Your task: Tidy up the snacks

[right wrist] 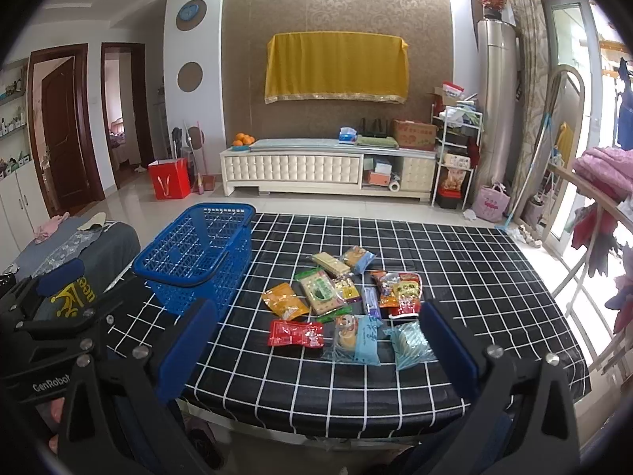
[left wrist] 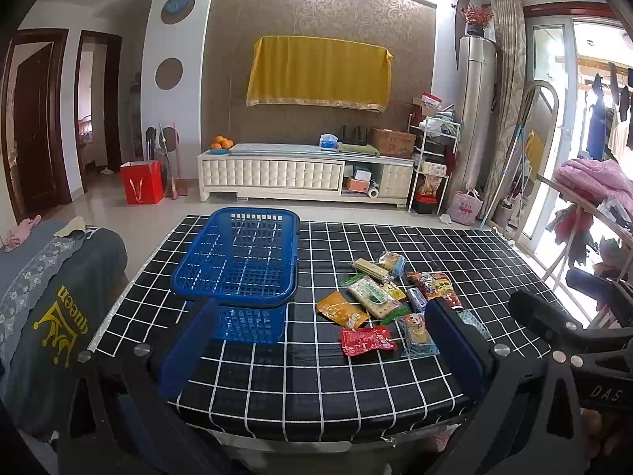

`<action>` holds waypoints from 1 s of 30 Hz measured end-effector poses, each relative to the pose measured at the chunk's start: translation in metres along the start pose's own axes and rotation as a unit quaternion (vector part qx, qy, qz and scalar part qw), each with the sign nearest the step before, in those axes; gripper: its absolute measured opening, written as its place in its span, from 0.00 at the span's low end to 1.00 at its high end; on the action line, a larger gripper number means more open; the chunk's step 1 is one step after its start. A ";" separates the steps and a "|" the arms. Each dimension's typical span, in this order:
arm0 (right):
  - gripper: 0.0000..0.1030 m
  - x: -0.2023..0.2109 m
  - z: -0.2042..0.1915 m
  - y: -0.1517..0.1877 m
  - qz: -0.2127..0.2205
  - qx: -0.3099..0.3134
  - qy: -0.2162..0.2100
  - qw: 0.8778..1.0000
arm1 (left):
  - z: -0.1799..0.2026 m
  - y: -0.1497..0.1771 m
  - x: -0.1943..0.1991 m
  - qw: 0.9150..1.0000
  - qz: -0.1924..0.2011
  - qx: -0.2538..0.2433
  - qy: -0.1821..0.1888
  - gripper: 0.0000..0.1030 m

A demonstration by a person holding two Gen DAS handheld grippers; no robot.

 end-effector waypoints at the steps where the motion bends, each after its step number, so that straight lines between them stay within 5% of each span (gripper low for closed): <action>1: 1.00 0.000 0.000 0.000 0.000 0.000 0.000 1.000 | 0.000 0.000 0.000 1.000 0.000 0.000 0.001 1.00; 30: 1.00 0.005 0.002 -0.007 0.001 0.013 0.002 1.000 | 0.006 -0.007 0.003 1.000 -0.005 0.004 0.006 1.00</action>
Point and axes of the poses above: each gripper's, at about its wrist camera, not at the fingertips, and x roughly against the way its jaws point, z to its right, y to its underside, the point moved 10 cm from there along -x, roughly the way its jaws point, and after that the axes turned 6 degrees about -y, right-handed, at the moved point
